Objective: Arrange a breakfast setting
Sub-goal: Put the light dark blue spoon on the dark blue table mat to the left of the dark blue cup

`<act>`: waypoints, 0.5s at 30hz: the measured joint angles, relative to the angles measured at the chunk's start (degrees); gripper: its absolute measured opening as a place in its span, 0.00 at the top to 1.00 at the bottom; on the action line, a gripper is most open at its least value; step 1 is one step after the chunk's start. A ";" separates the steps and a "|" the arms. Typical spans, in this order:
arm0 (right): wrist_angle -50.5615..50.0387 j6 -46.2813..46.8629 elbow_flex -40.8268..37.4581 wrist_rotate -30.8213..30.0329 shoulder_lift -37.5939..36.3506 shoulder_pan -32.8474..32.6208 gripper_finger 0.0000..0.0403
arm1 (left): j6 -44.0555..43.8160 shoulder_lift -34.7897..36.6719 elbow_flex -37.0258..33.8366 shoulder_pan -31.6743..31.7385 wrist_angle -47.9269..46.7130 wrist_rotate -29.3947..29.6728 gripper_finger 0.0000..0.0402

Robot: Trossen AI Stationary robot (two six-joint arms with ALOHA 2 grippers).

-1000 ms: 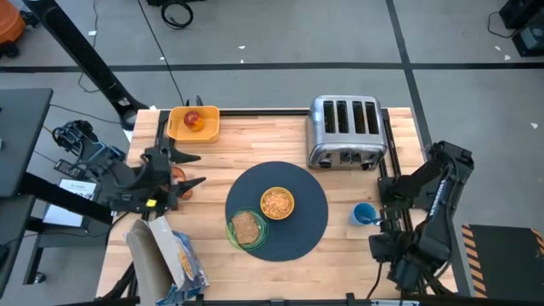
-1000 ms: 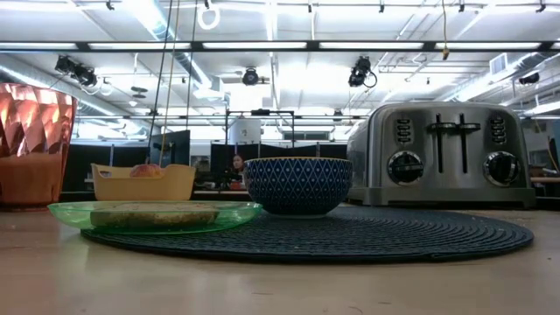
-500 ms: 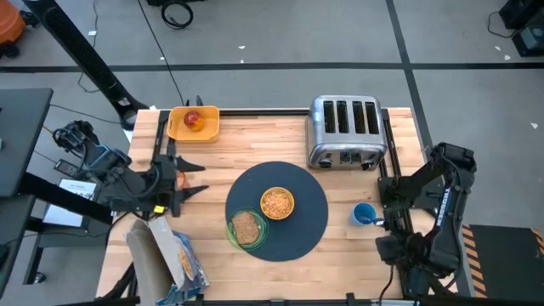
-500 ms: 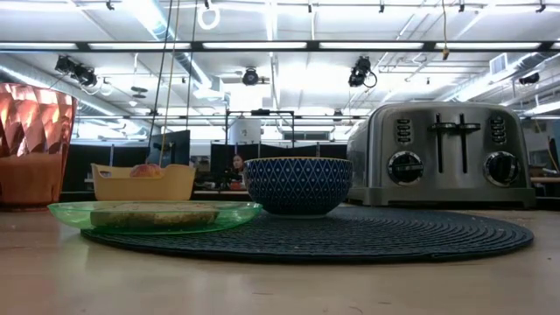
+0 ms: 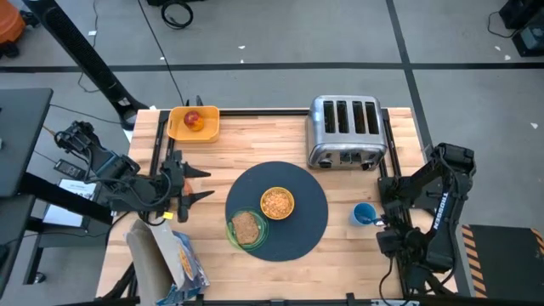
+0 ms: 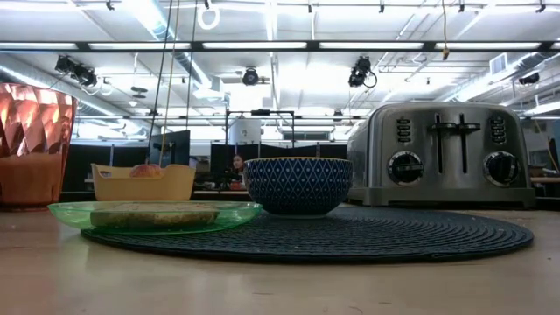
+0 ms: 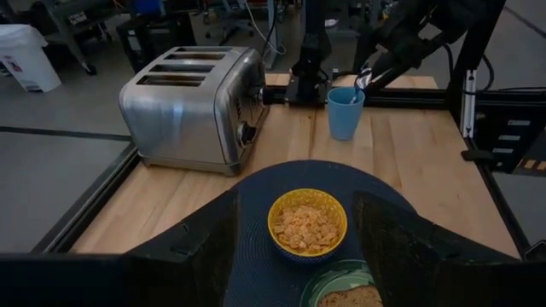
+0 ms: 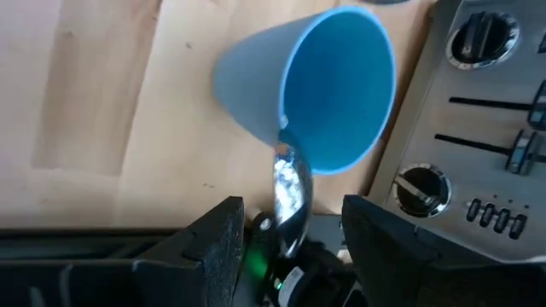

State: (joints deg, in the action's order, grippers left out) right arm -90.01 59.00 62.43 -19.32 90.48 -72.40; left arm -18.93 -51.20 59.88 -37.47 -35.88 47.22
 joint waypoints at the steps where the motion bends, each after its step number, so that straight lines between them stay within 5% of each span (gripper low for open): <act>1: 0.04 0.00 -0.25 -0.39 0.00 0.00 0.50 | 0.00 -0.05 0.00 0.01 0.04 0.02 0.42; 15: 0.00 -1.50 -0.43 -1.61 0.00 1.42 0.72 | 0.01 -0.13 0.00 0.02 0.04 0.02 0.42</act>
State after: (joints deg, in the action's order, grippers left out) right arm -90.02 57.51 62.00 -20.93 90.48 -70.98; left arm -18.92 -51.33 59.88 -37.45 -35.83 47.24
